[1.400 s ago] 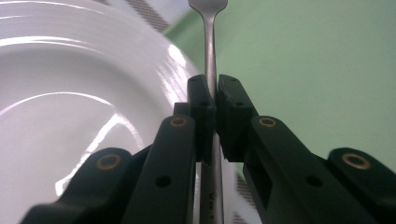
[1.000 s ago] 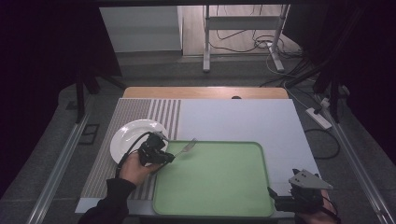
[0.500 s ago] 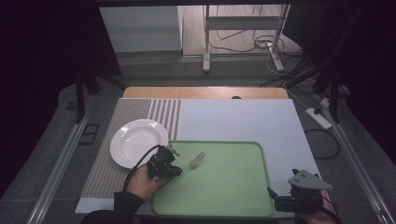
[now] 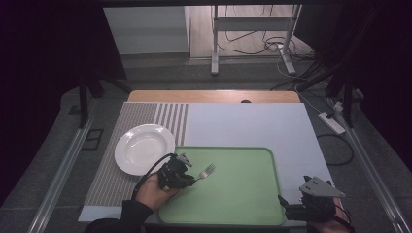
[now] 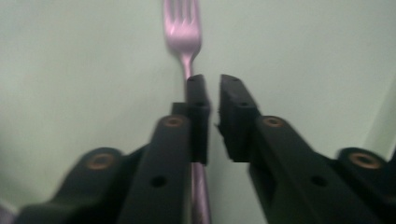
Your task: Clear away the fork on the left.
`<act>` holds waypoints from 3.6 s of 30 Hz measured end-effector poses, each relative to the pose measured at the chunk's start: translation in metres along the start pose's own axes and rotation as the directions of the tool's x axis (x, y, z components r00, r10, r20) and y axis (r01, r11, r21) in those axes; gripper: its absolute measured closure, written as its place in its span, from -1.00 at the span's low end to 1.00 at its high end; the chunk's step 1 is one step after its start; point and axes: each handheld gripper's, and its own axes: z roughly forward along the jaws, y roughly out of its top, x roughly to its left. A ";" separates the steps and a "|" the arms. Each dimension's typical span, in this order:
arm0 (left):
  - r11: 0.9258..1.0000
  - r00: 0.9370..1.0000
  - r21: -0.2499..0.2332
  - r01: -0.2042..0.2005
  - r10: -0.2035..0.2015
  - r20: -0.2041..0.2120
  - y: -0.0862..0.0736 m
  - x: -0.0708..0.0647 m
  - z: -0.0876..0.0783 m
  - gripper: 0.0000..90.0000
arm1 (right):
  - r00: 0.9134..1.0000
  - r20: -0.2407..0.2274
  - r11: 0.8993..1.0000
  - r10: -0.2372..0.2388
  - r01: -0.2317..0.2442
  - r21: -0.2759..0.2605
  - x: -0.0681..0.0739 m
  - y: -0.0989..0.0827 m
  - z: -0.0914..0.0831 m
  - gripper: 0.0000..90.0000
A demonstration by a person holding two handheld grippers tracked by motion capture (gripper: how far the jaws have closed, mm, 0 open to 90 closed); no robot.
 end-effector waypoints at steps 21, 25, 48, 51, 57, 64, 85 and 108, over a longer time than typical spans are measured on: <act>0.994 0.998 0.092 0.052 -0.047 -0.052 -0.004 0.026 0.010 0.98 | 1.000 -0.001 1.000 0.000 0.000 -0.001 0.000 0.000 0.000 -1.00; 0.993 0.995 0.084 0.084 -0.079 -0.061 -0.009 0.035 0.005 0.98 | 1.000 -0.001 1.000 -0.001 0.001 -0.001 0.000 0.000 0.000 -1.00; 0.987 0.986 -0.013 0.159 -0.159 -0.042 -0.020 0.050 -0.013 0.66 | 1.000 -0.002 1.000 -0.001 0.001 -0.001 0.000 0.000 0.000 -1.00; 0.993 0.992 -0.026 0.114 -0.115 -0.041 -0.019 0.044 -0.016 0.60 | 1.000 -0.001 1.000 -0.001 0.001 -0.002 0.000 0.000 0.000 -1.00; 0.994 0.996 -0.084 0.075 -0.079 -0.045 -0.019 0.038 -0.023 0.23 | 1.000 -0.002 1.000 -0.001 0.001 -0.001 0.000 0.000 0.000 -1.00; 0.982 0.992 -0.156 0.109 -0.117 -0.044 -0.025 0.043 -0.030 -0.46 | 1.000 -0.002 1.000 0.000 0.000 -0.002 0.000 0.000 0.000 -1.00; 0.967 0.985 -0.195 0.163 -0.170 -0.024 -0.048 0.052 -0.045 -1.00 | 1.000 -0.002 1.000 0.008 -0.008 -0.004 0.000 0.000 0.000 -1.00; 0.921 0.966 -0.310 0.236 -0.257 -0.026 -0.101 0.045 -0.071 -1.00 | 1.000 0.001 1.000 0.009 -0.009 0.000 0.000 0.000 0.000 -1.00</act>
